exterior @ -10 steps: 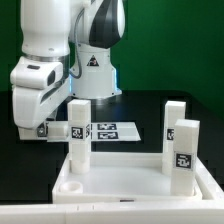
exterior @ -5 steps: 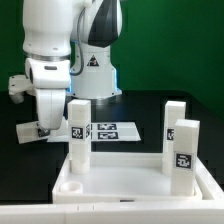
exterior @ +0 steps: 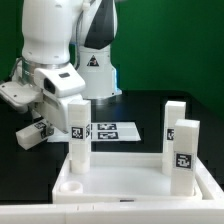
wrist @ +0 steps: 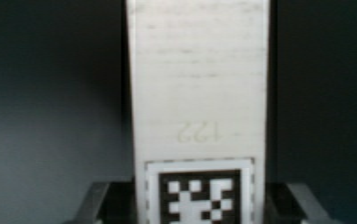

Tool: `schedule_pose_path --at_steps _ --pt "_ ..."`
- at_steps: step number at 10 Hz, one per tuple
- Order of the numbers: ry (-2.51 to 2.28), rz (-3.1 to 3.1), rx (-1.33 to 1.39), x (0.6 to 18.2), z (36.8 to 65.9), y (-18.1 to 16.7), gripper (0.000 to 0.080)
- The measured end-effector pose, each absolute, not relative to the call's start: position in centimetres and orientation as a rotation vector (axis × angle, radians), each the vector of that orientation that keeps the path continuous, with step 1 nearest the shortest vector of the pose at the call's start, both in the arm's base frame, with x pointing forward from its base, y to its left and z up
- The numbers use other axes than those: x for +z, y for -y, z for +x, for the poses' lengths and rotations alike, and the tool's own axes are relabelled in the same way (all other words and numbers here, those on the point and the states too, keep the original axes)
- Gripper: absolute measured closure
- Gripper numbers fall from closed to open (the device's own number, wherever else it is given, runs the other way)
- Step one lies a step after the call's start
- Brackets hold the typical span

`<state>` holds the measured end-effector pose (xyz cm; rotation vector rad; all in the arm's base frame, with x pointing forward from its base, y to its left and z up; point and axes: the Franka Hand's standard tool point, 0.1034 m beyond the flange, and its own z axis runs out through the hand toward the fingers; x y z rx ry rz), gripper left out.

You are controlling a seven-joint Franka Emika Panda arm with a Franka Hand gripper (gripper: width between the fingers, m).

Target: Assemble desk

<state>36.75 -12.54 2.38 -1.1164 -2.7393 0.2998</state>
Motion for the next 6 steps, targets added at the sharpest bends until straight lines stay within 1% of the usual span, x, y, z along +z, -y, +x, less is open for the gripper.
schedule_pose_path --at_steps 1,3,4,5,6 --pt "2.783 -0.956 0.288 2.27 36.64 12.93 0.0515" --pt "2.814 -0.834 0.296 2.28 36.42 13.56 0.0515" --pt "2.814 -0.834 0.3 2.27 36.38 13.66 0.0417" --pt "2.81 -0.848 0.303 2.26 36.35 13.73 0.0252" --pt "2.801 -0.889 0.306 2.4 36.4 13.82 0.0252"
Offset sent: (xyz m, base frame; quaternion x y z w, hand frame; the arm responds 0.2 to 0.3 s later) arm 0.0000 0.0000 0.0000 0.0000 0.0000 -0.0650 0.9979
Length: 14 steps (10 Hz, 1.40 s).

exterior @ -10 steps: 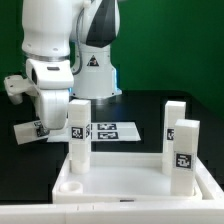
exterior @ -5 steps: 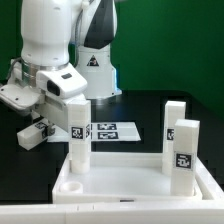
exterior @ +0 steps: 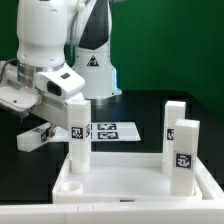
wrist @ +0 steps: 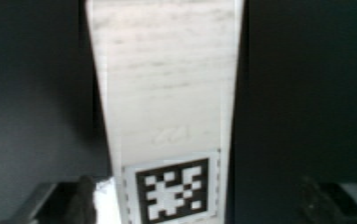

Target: Assemble desk

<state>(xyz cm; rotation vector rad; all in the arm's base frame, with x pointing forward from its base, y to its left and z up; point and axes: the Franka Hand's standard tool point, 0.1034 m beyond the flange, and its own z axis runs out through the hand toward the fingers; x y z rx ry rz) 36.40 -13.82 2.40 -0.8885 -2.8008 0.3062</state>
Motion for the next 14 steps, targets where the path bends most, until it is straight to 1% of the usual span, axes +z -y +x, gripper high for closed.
schedule_pose_path --at_steps 1,2,3,4,5,10,12,14 --pt "2.798 -0.948 0.307 3.1 36.8 14.0 0.0171" --pt "2.802 -1.005 0.303 3.9 37.3 14.5 0.0171" --pt "2.763 -1.194 0.31 4.7 38.0 15.0 0.0154" --pt "2.685 -1.437 0.321 5.3 38.8 15.3 0.0154" --pt "2.612 -1.613 0.329 5.6 39.3 15.3 0.0151" --pt "2.344 -2.028 0.34 5.5 39.3 15.4 0.0151" --pt "1.945 -2.473 0.313 5.9 40.3 15.5 0.0151" --pt "1.44 -2.813 0.344 5.6 40.0 14.9 0.0151"
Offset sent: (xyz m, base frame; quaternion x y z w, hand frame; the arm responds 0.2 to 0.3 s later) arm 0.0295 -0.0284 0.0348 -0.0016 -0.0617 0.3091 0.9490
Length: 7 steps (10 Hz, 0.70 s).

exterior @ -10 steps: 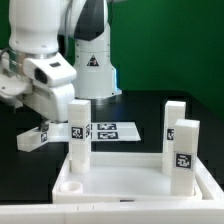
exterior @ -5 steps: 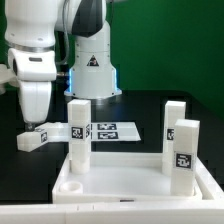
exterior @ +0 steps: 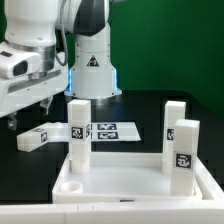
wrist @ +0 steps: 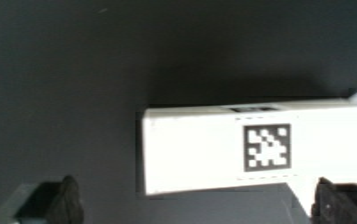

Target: Assemble desk

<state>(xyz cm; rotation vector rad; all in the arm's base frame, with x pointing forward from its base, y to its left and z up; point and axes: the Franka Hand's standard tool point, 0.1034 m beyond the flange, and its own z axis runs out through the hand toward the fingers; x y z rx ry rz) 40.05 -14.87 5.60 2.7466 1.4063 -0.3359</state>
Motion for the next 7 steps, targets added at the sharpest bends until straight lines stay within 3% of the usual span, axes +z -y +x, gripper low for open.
schedule_pose_path --at_steps 7 --pt "-0.447 3.039 -0.427 5.0 41.5 15.0 0.0151"
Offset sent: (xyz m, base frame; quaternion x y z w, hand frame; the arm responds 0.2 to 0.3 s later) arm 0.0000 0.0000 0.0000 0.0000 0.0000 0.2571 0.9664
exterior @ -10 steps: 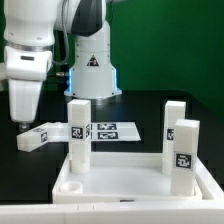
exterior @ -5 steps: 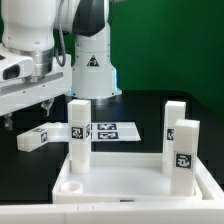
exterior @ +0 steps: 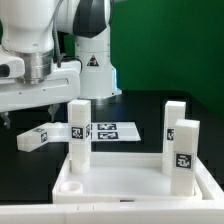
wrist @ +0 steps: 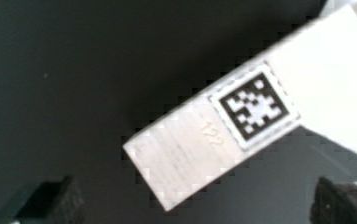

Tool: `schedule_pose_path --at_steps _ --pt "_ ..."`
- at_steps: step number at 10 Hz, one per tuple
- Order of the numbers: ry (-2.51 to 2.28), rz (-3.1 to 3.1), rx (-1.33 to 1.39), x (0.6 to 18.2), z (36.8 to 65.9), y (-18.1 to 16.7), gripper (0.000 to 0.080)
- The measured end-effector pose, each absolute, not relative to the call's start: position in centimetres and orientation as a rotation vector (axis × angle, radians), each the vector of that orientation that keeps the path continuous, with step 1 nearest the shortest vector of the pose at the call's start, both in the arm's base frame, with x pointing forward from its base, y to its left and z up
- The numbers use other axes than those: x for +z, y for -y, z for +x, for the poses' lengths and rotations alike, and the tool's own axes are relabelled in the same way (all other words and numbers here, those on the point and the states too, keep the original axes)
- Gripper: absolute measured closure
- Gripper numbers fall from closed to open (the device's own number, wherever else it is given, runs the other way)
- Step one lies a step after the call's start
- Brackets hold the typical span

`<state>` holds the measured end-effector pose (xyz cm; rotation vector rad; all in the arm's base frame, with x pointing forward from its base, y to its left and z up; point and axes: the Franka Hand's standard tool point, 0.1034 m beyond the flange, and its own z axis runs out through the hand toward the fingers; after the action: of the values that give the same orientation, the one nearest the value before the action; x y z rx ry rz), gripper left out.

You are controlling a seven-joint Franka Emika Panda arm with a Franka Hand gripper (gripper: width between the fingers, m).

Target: Assemble desk

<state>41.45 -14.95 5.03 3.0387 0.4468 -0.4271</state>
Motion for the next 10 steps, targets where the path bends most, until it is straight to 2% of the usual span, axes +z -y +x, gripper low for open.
schedule_pose_path --at_steps 2,3,4,7,9,10 --pt "0.101 3.096 -0.528 4.4 42.2 14.7 0.0151" --pt "0.366 3.107 -0.588 4.9 43.3 15.2 0.0151" --pt "0.383 3.097 -0.543 4.9 44.0 15.4 0.0151" --pt "0.478 3.083 -0.616 4.6 43.3 14.8 0.0151" --pt "0.69 3.106 -0.797 4.5 42.4 15.2 0.0151" --pt "0.72 3.081 -0.998 4.7 41.7 15.2 0.0151"
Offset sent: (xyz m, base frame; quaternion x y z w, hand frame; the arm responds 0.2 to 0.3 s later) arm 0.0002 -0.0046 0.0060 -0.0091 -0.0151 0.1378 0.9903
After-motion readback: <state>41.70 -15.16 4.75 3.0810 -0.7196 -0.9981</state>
